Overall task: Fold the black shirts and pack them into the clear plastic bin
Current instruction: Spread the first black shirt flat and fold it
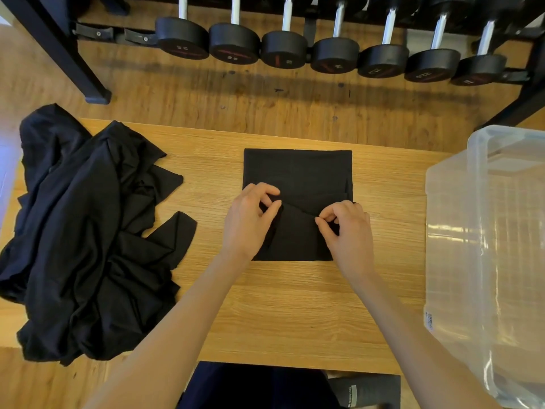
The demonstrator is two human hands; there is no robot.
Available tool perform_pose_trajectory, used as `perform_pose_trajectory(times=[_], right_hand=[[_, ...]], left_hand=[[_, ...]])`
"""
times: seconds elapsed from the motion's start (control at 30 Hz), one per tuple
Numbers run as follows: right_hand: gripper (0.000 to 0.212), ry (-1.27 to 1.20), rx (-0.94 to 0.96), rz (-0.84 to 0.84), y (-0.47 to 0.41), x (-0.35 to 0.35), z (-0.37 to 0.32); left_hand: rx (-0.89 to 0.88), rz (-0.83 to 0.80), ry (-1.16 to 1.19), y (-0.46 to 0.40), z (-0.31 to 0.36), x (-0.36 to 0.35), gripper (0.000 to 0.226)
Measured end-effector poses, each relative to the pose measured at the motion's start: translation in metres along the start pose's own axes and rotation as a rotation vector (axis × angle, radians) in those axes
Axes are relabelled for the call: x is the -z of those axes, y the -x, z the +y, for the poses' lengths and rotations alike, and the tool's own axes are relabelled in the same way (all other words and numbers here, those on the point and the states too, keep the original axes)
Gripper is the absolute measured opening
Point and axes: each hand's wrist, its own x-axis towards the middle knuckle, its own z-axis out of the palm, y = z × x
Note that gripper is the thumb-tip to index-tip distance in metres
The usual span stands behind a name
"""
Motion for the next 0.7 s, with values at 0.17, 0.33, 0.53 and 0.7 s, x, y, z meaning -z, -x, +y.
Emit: perform_pose_trajectory(times=[0.17, 0.33, 0.53, 0.7], right_hand=[[0.024, 0.103, 0.200, 0.132, 0.029, -0.004, -0.003], [0.053, 0.360, 0.265, -0.191, 0.047, -0.016, 0.003], [0.061, 0.407, 0.164, -0.223, 0.051, -0.024, 0.015], [0.061, 0.406, 0.153, -0.194, 0.045, -0.019, 0.013]], left_hand=[[-0.331, 0.077, -0.104, 0.038, -0.013, 0.006, 0.033], [-0.444, -0.181, -0.592, 0.064, -0.041, -0.009, 0.056], [-0.416, -0.310, -0.654, 0.053, -0.047, -0.008, 0.067], [-0.409, -0.327, -0.627, 0.049, -0.049, 0.001, 0.066]])
